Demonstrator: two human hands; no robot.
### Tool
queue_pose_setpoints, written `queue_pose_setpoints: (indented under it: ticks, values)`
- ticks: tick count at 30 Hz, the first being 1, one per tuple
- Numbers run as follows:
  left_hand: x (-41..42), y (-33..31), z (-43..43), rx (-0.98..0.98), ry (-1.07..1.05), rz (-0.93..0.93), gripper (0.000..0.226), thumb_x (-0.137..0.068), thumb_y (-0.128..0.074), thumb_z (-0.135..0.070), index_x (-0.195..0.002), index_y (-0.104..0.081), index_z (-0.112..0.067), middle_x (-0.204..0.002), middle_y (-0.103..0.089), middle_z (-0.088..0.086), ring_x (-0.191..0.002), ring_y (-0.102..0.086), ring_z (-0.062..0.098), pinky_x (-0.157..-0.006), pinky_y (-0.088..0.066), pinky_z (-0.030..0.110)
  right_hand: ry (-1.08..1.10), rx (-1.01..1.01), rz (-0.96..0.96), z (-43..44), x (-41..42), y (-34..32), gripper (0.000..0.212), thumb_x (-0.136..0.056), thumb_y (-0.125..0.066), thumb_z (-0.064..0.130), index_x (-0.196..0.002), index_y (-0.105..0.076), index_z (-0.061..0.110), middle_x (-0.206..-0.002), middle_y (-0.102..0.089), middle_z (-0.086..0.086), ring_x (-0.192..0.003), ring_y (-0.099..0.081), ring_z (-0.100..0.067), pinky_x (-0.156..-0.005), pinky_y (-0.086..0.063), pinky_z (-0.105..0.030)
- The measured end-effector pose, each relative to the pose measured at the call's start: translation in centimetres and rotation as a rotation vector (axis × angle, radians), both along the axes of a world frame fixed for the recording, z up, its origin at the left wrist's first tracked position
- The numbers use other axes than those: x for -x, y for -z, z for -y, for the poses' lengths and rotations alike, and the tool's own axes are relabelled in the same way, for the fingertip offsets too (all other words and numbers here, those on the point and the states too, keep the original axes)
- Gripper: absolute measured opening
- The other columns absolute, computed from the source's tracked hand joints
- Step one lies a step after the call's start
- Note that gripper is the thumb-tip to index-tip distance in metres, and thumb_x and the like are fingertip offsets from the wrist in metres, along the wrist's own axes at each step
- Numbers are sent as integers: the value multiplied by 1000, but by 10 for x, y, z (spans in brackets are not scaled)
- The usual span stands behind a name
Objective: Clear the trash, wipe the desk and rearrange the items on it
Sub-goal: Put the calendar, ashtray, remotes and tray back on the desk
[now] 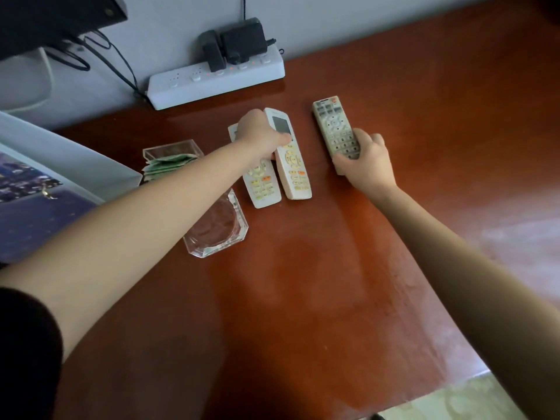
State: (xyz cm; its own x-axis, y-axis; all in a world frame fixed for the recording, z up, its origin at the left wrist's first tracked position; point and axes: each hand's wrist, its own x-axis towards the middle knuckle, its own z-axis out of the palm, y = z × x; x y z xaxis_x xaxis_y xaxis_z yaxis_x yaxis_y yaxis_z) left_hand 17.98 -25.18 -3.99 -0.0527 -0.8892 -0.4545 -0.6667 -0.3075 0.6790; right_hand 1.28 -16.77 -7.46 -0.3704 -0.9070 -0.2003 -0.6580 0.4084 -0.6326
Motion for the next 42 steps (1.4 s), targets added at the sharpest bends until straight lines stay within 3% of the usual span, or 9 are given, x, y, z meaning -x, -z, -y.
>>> queue_pose_setpoints:
  ticks: [3, 6, 8, 10, 13, 20, 34, 42]
  values:
    - [-15, -4, -2, 265, 171, 205, 64, -74, -76, -24, -127, -45, -6, -124, -53, 9, -108, -56, 23, -81, -52, 32, 16, -13, 33, 4, -8, -1, 61, -85, -56, 33, -140, -36, 15, -132, -39, -10, -123, -34, -27, -99, -35, -35]
    - [-36, -11, -21, 449, 293, 291, 67, -76, -72, -34, -132, -39, -15, -131, -39, 6, -123, -39, 21, -97, -39, 34, 36, -15, 20, 10, -18, -4, 64, -86, -56, 37, -140, -34, 13, -135, -36, -10, -125, -31, -27, -102, -34, -38]
    - [-52, -9, -40, 386, 416, 337, 86, -73, -71, -45, -142, -26, -17, -144, -23, 8, -134, -21, 24, -108, -27, 39, 38, -22, 37, 12, -25, -4, 61, -86, -55, 35, -139, -35, 11, -132, -36, -12, -124, -33, -28, -101, -36, -37]
    - [-65, -1, -61, 183, 529, 339, 113, -67, -73, -53, -148, -2, -19, -155, 9, 2, -142, 7, 23, -114, -9, 43, -8, -37, 63, 7, -33, -1, 59, -87, -55, 32, -138, -35, 10, -129, -35, -12, -123, -33, -28, -100, -37, -36]
    - [-71, 13, -78, 56, 571, 338, 129, -65, -77, -51, -146, 18, -16, -151, 33, 3, -139, 26, 23, -113, 2, 41, -96, -48, 99, 0, -43, 1, 62, -89, -53, 30, -143, -27, 13, -128, -32, -12, -123, -30, -26, -102, -34, -34]
    - [-56, 19, -75, 120, 544, 347, 110, -80, -71, -30, -146, 14, -4, -154, 24, 11, -140, 25, 25, -113, 2, 38, -177, -59, 116, 2, -44, -1, 61, -95, -46, 26, -145, -17, 10, -134, -26, -12, -127, -22, -24, -101, -25, -27]
    - [-52, 14, -88, 132, 547, 406, 101, -85, -61, -43, -147, 7, -2, -156, 17, 11, -142, 20, 25, -115, -7, 42, -188, -17, 122, -2, -39, 1, 63, -94, -47, 29, -147, -16, 12, -139, -28, -10, -131, -21, -24, -107, -24, -33]
    - [-57, 11, -86, 213, 598, 425, 93, -87, -58, -44, -148, -1, -4, -157, 8, 11, -143, 13, 26, -115, -4, 40, -218, 4, -29, -18, -35, -5, 54, -94, -45, 27, -143, -27, 15, -136, -34, -10, -128, -28, -26, -102, -30, -34]
